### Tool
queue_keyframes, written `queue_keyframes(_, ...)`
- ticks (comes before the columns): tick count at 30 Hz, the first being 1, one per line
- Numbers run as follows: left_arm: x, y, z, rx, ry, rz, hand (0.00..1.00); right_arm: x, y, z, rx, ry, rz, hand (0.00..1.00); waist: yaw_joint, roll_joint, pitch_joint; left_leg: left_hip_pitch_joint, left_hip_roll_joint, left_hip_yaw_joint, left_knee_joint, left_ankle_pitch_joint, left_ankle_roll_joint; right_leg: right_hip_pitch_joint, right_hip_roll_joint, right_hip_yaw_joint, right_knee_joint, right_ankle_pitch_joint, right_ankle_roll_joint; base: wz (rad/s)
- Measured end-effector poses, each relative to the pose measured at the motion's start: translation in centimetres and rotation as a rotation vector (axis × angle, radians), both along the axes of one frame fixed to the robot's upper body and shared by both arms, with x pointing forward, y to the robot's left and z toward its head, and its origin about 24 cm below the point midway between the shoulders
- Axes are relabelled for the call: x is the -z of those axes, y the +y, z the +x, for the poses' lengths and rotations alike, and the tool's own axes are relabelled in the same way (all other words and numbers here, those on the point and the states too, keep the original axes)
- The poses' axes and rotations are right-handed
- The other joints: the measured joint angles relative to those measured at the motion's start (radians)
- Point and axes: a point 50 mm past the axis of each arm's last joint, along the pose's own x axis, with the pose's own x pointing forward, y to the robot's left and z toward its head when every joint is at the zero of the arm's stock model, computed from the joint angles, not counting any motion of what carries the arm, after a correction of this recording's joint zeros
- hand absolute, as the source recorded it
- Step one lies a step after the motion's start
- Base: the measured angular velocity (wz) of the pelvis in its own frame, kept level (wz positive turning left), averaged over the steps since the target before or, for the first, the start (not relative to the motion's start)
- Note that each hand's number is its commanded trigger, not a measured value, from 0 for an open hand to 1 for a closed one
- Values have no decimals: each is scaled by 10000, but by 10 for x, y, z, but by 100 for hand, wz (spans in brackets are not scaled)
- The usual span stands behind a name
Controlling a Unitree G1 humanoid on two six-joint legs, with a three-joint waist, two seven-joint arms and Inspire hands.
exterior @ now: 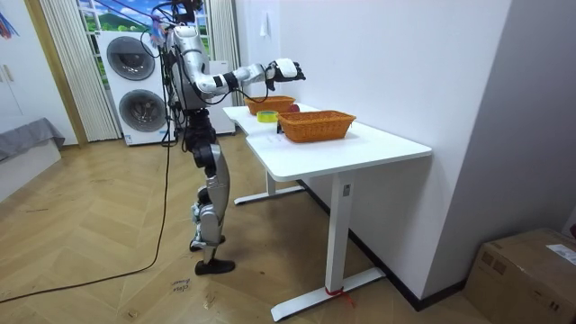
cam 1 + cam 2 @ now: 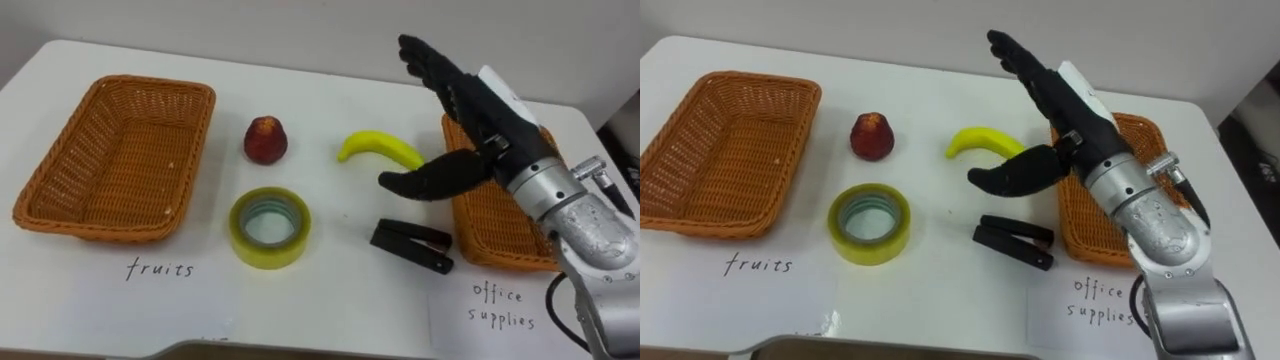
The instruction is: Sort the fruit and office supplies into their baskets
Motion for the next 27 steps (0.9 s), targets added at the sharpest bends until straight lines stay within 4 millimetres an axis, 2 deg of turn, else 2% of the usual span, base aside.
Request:
queue_keyframes(3, 0, -1, 3, 144, -25, -28, 0, 6, 0, -2, -56, 235, -357, 0, 134, -14, 4, -1, -4, -4, 0, -1, 1, 0, -4, -1, 1, 0, 0, 0)
queue_keyframes(11, 0, 0, 7, 81, -122, -90, 0, 18, -4, -1, -17, 1021, -482, 0, 162, -5, 10, -6, -12, -29, 19, 0, 1, 22, -5, -2, -20, -1, 0, 0)
queue_keyframes(21, 0, 0, 12, 62, -100, -65, 0, 20, -3, -2, -169, 1280, -935, 0, 160, 37, 31, -9, -16, -27, 10, 0, 1, 15, -3, 11, -19, -1, 1, 0)
queue_keyframes(27, 0, 0, 13, -4, 10, 10, 0, 25, -5, -2, -207, 1883, -1067, 0, 177, 50, -1, -8, -14, -50, 10, 0, 1, 20, -3, 7, -7, -1, 1, 0)
